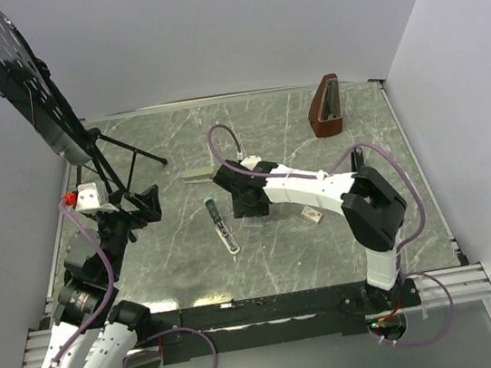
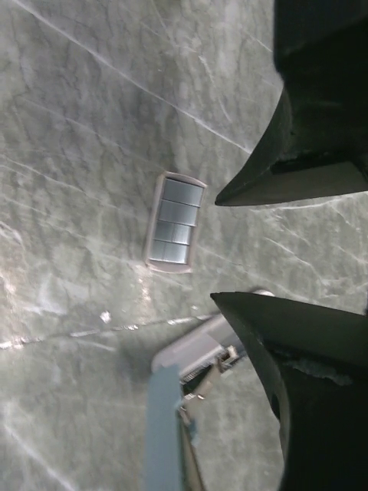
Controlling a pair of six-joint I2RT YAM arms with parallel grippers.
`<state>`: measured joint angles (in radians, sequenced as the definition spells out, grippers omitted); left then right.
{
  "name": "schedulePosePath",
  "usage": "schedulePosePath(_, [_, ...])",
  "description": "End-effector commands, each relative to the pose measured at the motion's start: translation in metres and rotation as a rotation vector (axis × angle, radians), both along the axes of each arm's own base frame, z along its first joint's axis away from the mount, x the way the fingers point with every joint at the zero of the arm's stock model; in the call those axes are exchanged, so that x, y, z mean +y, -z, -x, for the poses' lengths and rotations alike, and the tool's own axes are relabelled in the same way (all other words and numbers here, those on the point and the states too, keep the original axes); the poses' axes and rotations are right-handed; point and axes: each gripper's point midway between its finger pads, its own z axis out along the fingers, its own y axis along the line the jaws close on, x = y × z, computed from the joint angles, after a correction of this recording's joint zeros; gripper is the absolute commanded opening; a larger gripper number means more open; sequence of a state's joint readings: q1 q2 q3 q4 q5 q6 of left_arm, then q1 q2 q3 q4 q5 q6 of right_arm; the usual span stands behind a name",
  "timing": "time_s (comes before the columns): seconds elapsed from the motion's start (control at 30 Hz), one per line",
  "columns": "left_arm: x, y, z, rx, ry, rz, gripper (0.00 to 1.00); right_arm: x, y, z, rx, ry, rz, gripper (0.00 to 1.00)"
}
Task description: Load the staples into the stapler
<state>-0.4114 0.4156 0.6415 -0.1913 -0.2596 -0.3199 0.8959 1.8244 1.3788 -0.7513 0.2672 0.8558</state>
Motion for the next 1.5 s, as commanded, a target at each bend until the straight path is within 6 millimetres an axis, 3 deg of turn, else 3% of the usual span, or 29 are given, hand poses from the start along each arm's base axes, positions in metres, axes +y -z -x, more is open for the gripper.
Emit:
schedulePosePath(0.0, [0.0,-0.011,0.001,-0.042,-0.001,0.026,0.99,-0.001,0.004,-0.01,0.022,0.044,0.016,0.52])
schedulePosePath(0.37, [-0.001,-0.01,0.001,-0.038,0.002,0.023,0.99,-0.002,0.026,-0.012,0.056,0.051,0.038,0.44])
schedulePosePath(0.73, [-0.002,-0.01,0.001,-0.038,0.008,0.021,0.99,-0.011,0.042,-0.011,0.081,0.075,0.105,0.42])
schedulePosePath(1.07, [-0.002,-0.01,0.001,-0.04,0.008,0.02,0.99,-0.013,0.045,-0.009,0.091,0.077,0.115,0.41])
schedulePosePath(1.27, [-0.002,-0.01,0.001,-0.039,0.009,0.021,0.99,-0.027,0.037,-0.007,0.068,0.111,0.156,0.41])
schedulePosePath(1.47, [-0.002,-0.01,0.002,-0.039,0.008,0.021,1.0,-0.024,0.043,-0.008,0.077,0.097,0.163,0.41])
